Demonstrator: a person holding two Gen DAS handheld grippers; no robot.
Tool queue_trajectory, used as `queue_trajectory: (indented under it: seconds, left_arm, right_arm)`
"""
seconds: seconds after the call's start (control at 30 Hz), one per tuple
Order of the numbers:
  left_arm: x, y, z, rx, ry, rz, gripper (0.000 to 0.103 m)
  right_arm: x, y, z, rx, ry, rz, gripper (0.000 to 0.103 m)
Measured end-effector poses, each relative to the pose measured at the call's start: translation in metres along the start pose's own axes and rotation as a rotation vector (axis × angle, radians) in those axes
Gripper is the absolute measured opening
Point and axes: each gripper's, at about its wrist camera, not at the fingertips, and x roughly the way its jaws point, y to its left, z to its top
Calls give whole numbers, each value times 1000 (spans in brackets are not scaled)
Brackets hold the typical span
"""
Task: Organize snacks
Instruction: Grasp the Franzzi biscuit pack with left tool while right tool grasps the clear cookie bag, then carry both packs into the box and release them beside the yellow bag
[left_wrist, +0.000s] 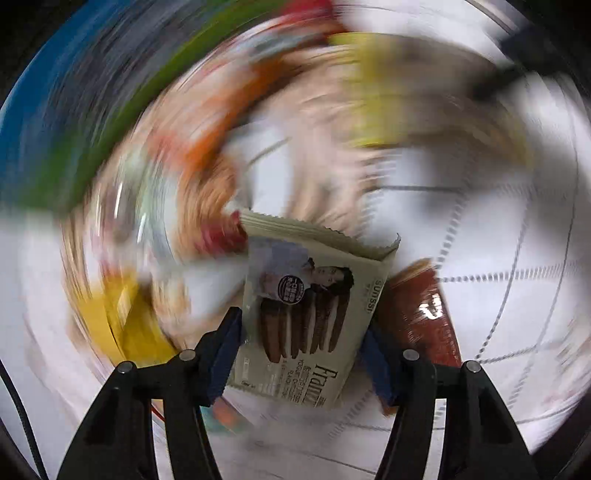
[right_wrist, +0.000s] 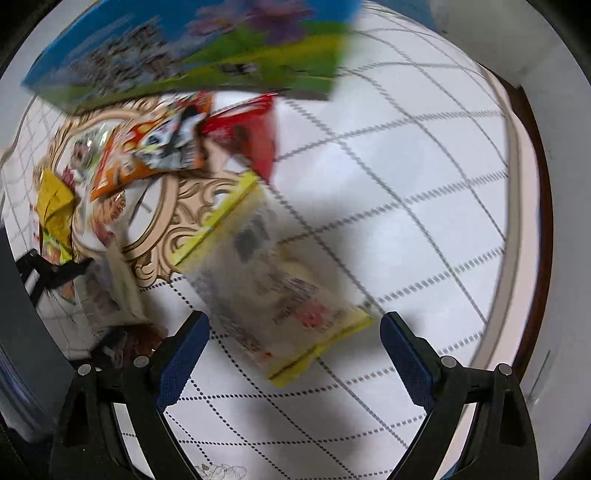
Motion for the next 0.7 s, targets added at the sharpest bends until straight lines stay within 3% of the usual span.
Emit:
queue_trajectory:
  seconds: [0.13,0.23,0.3,0.4,0.53,0.6,0.7]
  left_arm:
    - [18,70,-19,-448,104,-244,59]
    - [32,96,-32,-616,128,-363,60]
    - [40,100,-36,-630,134,-410,62]
    - [50,95,-34,-560,162,-398,62]
    - [54,78,-15,-459,188,-327,63]
    - [56,69,-19,-431,190,-309,65]
    - [55,47,-22,-435,192,-296,65]
  right_arm:
    - [22,25,11,-96,32,-88,96]
    - [38,29,16,-77,79,-101,92]
    - [40,23,17,19,96,-58,84]
    - [37,12,12,158,122,34,75]
    - [41,-1,-7,371,173,287,75]
    - [39,-2,-12,395,172,299,76]
    - [34,4,-15,390,132,239,80]
